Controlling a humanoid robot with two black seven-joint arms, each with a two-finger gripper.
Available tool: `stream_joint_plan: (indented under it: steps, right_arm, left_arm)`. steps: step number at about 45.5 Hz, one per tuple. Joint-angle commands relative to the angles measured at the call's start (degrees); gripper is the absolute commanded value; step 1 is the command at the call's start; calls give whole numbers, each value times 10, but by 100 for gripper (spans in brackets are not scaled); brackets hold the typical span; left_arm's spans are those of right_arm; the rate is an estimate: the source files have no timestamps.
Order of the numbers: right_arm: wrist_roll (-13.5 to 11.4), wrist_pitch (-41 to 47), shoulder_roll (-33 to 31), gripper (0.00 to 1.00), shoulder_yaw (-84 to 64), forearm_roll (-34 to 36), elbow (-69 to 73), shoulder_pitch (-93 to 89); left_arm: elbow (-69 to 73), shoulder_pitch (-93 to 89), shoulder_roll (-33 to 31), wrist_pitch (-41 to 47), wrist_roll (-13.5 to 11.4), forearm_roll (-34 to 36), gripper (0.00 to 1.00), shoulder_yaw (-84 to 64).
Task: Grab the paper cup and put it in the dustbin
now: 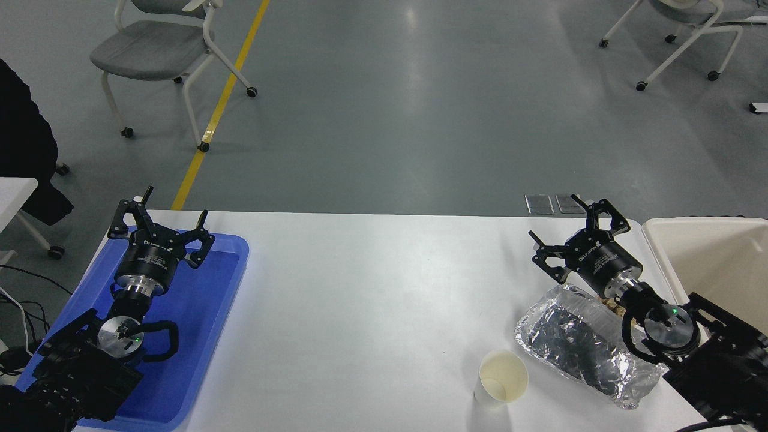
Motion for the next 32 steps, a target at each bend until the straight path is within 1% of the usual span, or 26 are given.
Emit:
stream_joint_plan:
  steps: [1, 6, 12, 20, 32]
  right_arm:
    - [-5, -1, -19, 100, -4, -116, 5, 64]
    - [-6, -1, -54, 100, -38, -191, 10, 123]
    - [-6, -1, -82, 100, -135, -237, 18, 204]
    - [-5, -5, -99, 100, -288, -245, 24, 311]
    - [-5, -5, -139, 100, -518, -245, 109, 447]
  left_arm:
    - [-2, 0, 0, 0, 0, 0, 100, 0]
    - [0, 0, 0, 0, 0, 0, 100, 0]
    - [0, 0, 0, 0, 1, 0, 100, 0]
    - [0, 0, 1, 0, 1, 0, 100, 0]
    - [-2, 0, 0, 0, 1, 0, 100, 0]
